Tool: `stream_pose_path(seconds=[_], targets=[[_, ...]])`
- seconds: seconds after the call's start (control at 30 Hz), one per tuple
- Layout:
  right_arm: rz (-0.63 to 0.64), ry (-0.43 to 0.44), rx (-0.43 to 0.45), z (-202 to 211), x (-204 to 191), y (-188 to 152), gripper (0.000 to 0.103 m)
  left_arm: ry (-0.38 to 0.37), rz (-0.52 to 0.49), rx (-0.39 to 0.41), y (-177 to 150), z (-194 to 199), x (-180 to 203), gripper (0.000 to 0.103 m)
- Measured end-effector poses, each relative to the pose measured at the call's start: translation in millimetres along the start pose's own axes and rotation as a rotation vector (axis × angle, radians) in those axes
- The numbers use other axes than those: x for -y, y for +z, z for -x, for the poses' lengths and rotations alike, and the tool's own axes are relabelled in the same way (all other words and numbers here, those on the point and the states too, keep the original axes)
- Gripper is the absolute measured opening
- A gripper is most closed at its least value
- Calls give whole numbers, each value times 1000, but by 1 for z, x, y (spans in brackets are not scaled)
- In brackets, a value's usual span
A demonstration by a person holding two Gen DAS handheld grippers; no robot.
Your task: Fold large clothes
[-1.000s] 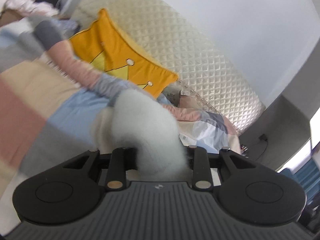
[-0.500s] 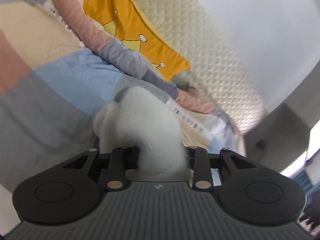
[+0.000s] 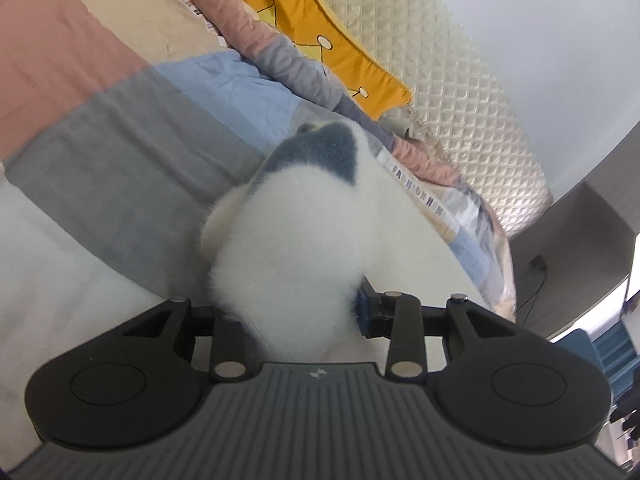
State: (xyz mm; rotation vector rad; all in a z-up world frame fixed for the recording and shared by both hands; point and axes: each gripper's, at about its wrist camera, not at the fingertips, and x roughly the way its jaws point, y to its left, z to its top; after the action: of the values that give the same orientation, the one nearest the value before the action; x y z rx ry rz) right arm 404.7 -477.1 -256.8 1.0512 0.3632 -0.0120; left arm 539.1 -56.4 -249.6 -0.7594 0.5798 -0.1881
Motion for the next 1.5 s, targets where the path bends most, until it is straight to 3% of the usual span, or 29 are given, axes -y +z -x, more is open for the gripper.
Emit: stream_pose_path(seconds=[0.13, 0.3, 0.47, 0.6, 0.83, 1.07, 1.3, 1.5], targets=[[-24, -38, -20, 3, -5, 5, 37, 22, -7, -30, 3, 17, 5, 42], [55, -62, -3, 48, -8, -5, 37, 56, 4, -30, -5, 66, -4, 42], [114, -72, 40, 105, -22, 4, 37, 83, -120, -27, 11, 122, 31, 42], [186, -9, 98, 148, -66, 25, 37, 63, -231, 7, 31, 175, 82, 42], [409, 119, 175, 231, -179, 40, 37, -3, -402, 91, 45, 281, 171, 42], [622, 115, 150, 304, -255, 9, 37, -17, -579, 124, 20, 374, 217, 43], [717, 111, 108, 354, -276, -39, 37, -24, -670, 150, -21, 436, 223, 47], [763, 100, 86, 377, -273, -71, 37, 30, -739, 146, -56, 459, 213, 48]])
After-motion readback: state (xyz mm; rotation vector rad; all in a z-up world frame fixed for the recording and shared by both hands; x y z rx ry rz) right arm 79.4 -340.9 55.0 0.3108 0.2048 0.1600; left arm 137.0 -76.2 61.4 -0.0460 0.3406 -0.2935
